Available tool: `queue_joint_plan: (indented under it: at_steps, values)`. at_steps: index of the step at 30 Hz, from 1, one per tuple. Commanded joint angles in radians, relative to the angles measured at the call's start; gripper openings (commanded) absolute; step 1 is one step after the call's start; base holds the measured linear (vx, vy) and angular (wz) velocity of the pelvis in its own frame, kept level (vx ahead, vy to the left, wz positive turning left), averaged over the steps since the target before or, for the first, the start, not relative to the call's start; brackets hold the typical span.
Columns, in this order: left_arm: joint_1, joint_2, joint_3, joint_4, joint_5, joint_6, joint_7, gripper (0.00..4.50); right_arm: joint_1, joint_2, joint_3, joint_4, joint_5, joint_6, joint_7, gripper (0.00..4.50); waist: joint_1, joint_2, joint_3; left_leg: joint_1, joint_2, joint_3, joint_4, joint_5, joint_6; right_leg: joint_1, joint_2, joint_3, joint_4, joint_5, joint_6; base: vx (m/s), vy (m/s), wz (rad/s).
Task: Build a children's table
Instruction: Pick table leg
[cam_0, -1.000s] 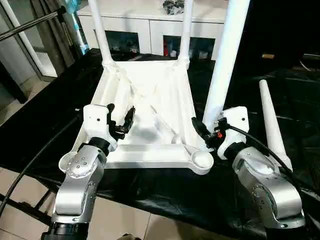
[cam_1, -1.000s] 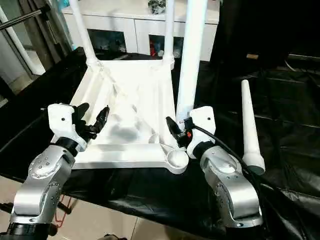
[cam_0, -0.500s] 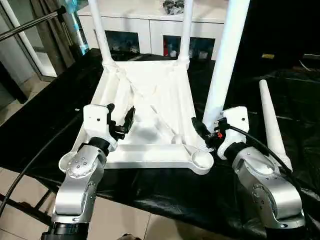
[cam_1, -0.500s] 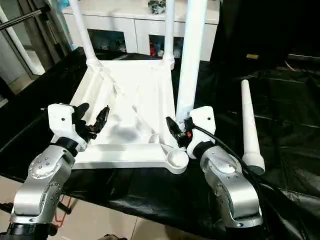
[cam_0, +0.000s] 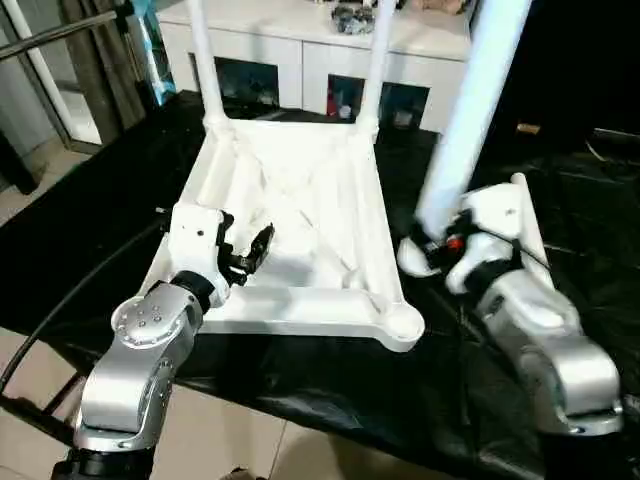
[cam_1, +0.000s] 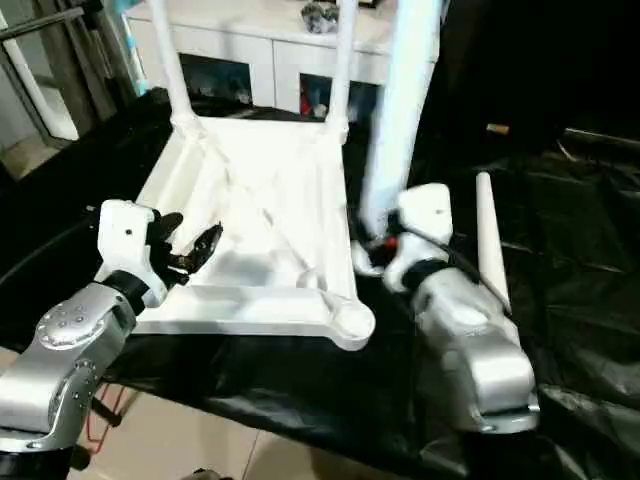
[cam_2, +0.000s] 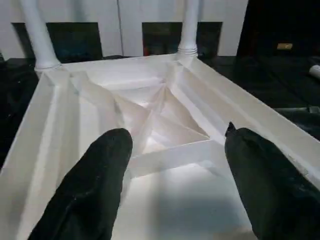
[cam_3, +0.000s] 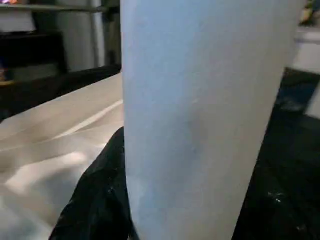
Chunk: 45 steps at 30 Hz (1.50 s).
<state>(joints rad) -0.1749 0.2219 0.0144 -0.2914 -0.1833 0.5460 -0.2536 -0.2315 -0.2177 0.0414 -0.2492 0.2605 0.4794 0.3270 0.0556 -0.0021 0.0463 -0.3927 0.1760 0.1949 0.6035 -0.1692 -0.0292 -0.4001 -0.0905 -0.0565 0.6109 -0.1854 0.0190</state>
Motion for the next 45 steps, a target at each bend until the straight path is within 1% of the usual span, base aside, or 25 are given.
queue_joint_plan:
  at_steps: [1,3,7,8,11,12,13,14,17,19,20,21,22,23,26,29,33,34,36,37,38,39,42,43,45]
  values:
    - [-0.02,0.016,0.0,-0.033,-0.017,0.053,-0.008,3.43,-0.015,-0.009,-0.011,0.009,0.019,0.014,0.019,1.91,0.007,0.005,-0.059,0.031,0.046,-0.031,-0.083,-0.313,-0.045,0.027,-0.041,0.04,-0.075,-0.244,-0.117,0.0,0.0,0.0]
    - [-0.03,0.034,-0.005,-0.053,-0.021,0.072,-0.022,3.76,-0.028,-0.013,-0.013,0.023,0.019,0.001,0.035,1.91,0.009,0.002,-0.059,0.029,0.045,-0.03,-0.083,-0.309,-0.046,0.028,-0.04,0.041,-0.074,-0.235,-0.121,0.0,0.0,0.0]
    - [-0.029,0.043,0.011,-0.085,-0.062,0.045,-0.068,3.91,-0.047,-0.013,-0.041,0.036,0.031,-0.009,0.041,1.91,0.014,-0.007,-0.059,0.026,0.044,-0.028,-0.082,-0.283,-0.039,0.031,-0.045,0.042,-0.074,-0.236,-0.132,0.0,0.0,0.0]
    - [-0.011,0.026,0.014,-0.069,-0.084,0.012,-0.087,4.1,-0.034,-0.01,-0.054,0.04,0.038,-0.01,0.033,1.9,0.014,0.001,-0.058,0.027,0.044,-0.028,-0.082,-0.284,-0.041,0.029,-0.044,0.042,-0.074,-0.23,-0.133,0.0,0.0,0.0]
    - [-0.001,0.023,-0.012,-0.031,-0.058,-0.007,-0.088,4.31,-0.016,-0.011,-0.054,0.041,0.038,-0.013,0.031,1.9,0.012,-0.001,-0.06,0.024,0.043,-0.027,-0.081,-0.276,-0.041,0.031,-0.04,0.042,-0.073,-0.211,-0.128,0.0,0.0,0.0]
    - [-0.007,0.023,-0.034,-0.004,-0.038,-0.014,-0.088,4.31,-0.008,-0.013,-0.052,0.039,0.039,-0.012,0.034,1.9,0.011,0.006,-0.06,0.025,0.042,-0.028,-0.082,-0.28,-0.043,0.031,-0.04,0.043,-0.073,-0.212,-0.125,0.0,0.0,0.0]
    - [-0.017,0.018,-0.051,0.023,-0.031,-0.019,-0.09,4.42,-0.004,-0.01,-0.053,0.04,0.044,-0.01,0.038,1.9,0.009,-0.001,-0.058,0.026,0.042,-0.026,-0.082,-0.291,-0.04,0.029,-0.039,0.043,-0.079,-0.232,-0.116,0.0,0.0,0.0]
    - [-0.031,0.009,-0.069,0.05,-0.034,-0.024,-0.102,4.42,-0.002,-0.007,-0.056,0.043,0.049,-0.006,0.04,1.9,0.01,0.01,-0.059,0.027,0.042,-0.029,-0.083,-0.3,-0.045,0.03,-0.041,0.044,-0.078,-0.249,-0.114,0.0,0.0,0.0]
    - [-0.063,0.014,-0.128,0.107,-0.023,-0.05,-0.159,4.5,-0.006,-0.008,-0.06,0.06,0.049,-0.007,0.044,1.9,0.007,0.008,-0.059,0.03,0.041,-0.029,-0.084,-0.335,-0.054,0.025,-0.04,0.043,-0.085,-0.295,-0.106,0.0,0.0,0.0]
    - [-0.082,0.014,-0.158,0.15,-0.027,-0.081,-0.209,4.5,-0.008,-0.014,-0.059,0.071,0.039,-0.011,0.045,1.9,0.006,0.008,-0.06,0.028,0.042,-0.03,-0.085,-0.336,-0.058,0.027,-0.041,0.044,-0.085,-0.281,-0.111,0.0,0.0,0.0]
    - [-0.09,0.016,-0.168,0.166,-0.029,-0.09,-0.231,4.5,-0.008,-0.017,-0.057,0.074,0.025,-0.012,0.036,1.9,0.006,0.016,-0.06,0.029,0.042,-0.032,-0.085,-0.333,-0.061,0.027,-0.042,0.044,-0.082,-0.268,-0.116,0.0,0.0,0.0]
    - [-0.097,0.02,-0.183,0.183,-0.027,-0.106,-0.257,4.5,-0.007,-0.019,-0.055,0.073,0.016,-0.013,0.029,1.9,0.003,0.009,-0.06,0.027,0.042,-0.03,-0.084,-0.325,-0.06,0.03,-0.04,0.044,-0.082,-0.244,-0.123,0.0,0.0,0.0]
    - [-0.103,0.031,-0.21,0.199,-0.017,-0.141,-0.299,4.5,-0.002,-0.019,-0.053,0.065,0.014,-0.011,0.026,1.9,0.003,0.022,-0.062,0.029,0.041,-0.03,-0.084,-0.317,-0.06,0.029,-0.039,0.044,-0.082,-0.227,-0.128,0.0,0.0,0.0]
    - [-0.104,0.035,-0.219,0.203,-0.014,-0.152,-0.312,4.5,-0.001,-0.019,-0.052,0.063,0.014,-0.011,0.026,1.9,0.001,0.016,-0.062,0.027,0.04,-0.029,-0.083,-0.313,-0.058,0.031,-0.038,0.044,-0.08,-0.215,-0.131,0.0,0.0,0.0]
    - [-0.107,0.051,-0.254,0.222,-0.003,-0.233,-0.378,4.5,0.006,-0.026,-0.042,0.06,-0.005,-0.01,0.014,1.9,-0.002,0.017,-0.064,0.026,0.041,-0.026,-0.08,-0.29,-0.04,0.034,-0.041,0.045,-0.078,-0.2,-0.145,0.0,0.0,0.0]
    - [-0.108,0.087,-0.286,0.23,-0.01,-0.277,-0.467,4.5,0.016,-0.024,-0.038,0.046,-0.011,-0.009,0.001,1.9,-0.004,0.025,-0.063,0.027,0.042,-0.026,-0.081,-0.302,-0.038,0.033,-0.042,0.045,-0.08,-0.233,-0.148,0.0,0.0,0.0]
    - [-0.115,0.135,-0.331,0.25,0.014,-0.278,-0.529,4.5,0.037,-0.023,-0.042,0.03,-0.021,-0.007,-0.013,1.9,-0.011,0.035,-0.061,0.032,0.041,-0.028,-0.085,-0.35,-0.052,0.028,-0.037,0.045,-0.082,-0.275,-0.139,0.0,0.0,0.0]
    - [-0.118,0.157,-0.354,0.266,0.029,-0.267,-0.554,4.5,0.05,-0.02,-0.049,0.022,-0.015,0.001,-0.017,1.9,-0.011,0.045,-0.06,0.033,0.041,-0.029,-0.086,-0.358,-0.056,0.027,-0.038,0.045,-0.082,-0.28,-0.141,0.0,0.0,0.0]
    - [-0.12,0.168,-0.373,0.28,0.03,-0.247,-0.581,4.5,0.065,-0.02,-0.056,0.015,-0.012,0.003,-0.017,1.9,-0.016,0.043,-0.058,0.033,0.039,-0.029,-0.087,-0.387,-0.057,0.027,-0.038,0.047,-0.086,-0.322,-0.135,0.0,0.0,0.0]
    - [-0.121,0.169,-0.382,0.286,0.03,-0.242,-0.593,4.5,0.069,-0.022,-0.054,0.014,-0.02,-0.005,-0.02,1.9,-0.016,0.05,-0.059,0.034,0.039,-0.03,-0.087,-0.384,-0.058,0.027,-0.041,0.048,-0.086,-0.33,-0.136,0.0,0.0,0.0]
    - [-0.122,0.169,-0.386,0.292,0.03,-0.243,-0.602,4.5,0.069,-0.022,-0.053,0.013,-0.022,-0.006,-0.022,1.9,-0.018,0.049,-0.059,0.034,0.04,-0.029,-0.087,-0.385,-0.056,0.026,-0.04,0.048,-0.089,-0.33,-0.137,0.0,0.0,0.0]
    - [-0.125,0.168,-0.393,0.305,0.029,-0.247,-0.62,4.5,0.07,-0.023,-0.051,0.014,-0.027,-0.01,-0.028,1.9,-0.021,0.054,-0.06,0.032,0.038,-0.03,-0.086,-0.382,-0.057,0.028,-0.04,0.047,-0.088,-0.321,-0.142,0.0,0.0,0.0]
    - [-0.13,0.167,-0.396,0.317,0.035,-0.252,-0.621,4.5,0.068,-0.023,-0.049,0.012,-0.027,-0.009,-0.029,1.9,-0.028,0.051,-0.06,0.028,0.038,-0.029,-0.085,-0.368,-0.044,0.031,-0.041,0.048,-0.085,-0.309,-0.155,0.0,0.0,0.0]
    - [-0.132,0.167,-0.398,0.324,0.04,-0.255,-0.618,4.5,0.068,-0.024,-0.049,0.011,-0.027,-0.008,-0.029,1.9,-0.028,0.062,-0.06,0.028,0.038,-0.03,-0.085,-0.367,-0.044,0.032,-0.042,0.047,-0.084,-0.308,-0.157,0.0,0.0,0.0]
    - [-0.145,0.175,-0.406,0.343,0.058,-0.255,-0.614,4.32,0.069,-0.029,-0.045,-0.001,-0.027,-0.001,-0.021,1.9,-0.031,0.056,-0.06,0.029,0.037,-0.028,-0.083,-0.364,-0.034,0.031,-0.039,0.047,-0.088,-0.312,-0.156,0.0,0.0,0.0]
